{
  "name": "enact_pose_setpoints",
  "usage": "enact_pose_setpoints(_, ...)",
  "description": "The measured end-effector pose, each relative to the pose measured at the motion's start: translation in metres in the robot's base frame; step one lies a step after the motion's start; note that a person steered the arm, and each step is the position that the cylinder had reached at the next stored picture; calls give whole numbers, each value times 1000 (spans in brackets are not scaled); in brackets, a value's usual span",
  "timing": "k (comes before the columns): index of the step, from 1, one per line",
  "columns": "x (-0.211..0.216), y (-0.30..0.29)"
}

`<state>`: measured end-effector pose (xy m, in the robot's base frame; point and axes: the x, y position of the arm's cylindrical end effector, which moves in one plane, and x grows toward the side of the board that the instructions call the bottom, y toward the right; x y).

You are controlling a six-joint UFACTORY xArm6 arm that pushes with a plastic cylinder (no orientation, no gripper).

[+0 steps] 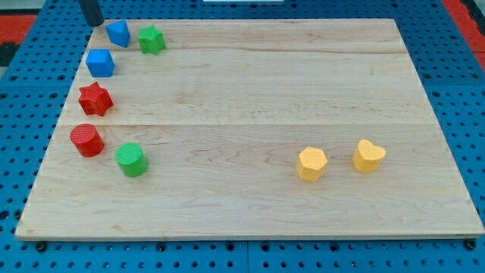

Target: Slide the triangle and the green star diagonal to the cube

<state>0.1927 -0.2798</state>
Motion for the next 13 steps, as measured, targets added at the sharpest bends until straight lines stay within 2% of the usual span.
enact_pose_setpoints(2, 11, 81)
enact_pose_setpoints(4, 14, 81)
enact_pose_setpoints(5, -1, 64)
enact_pose_setpoints(8, 66, 26)
enact_pose_setpoints(9, 85, 50)
enact_pose_setpoints(10, 48, 49)
enact_pose_setpoints(11, 59, 95)
enact_pose_setpoints(12, 114, 136)
enact_pose_setpoints(13, 105, 137)
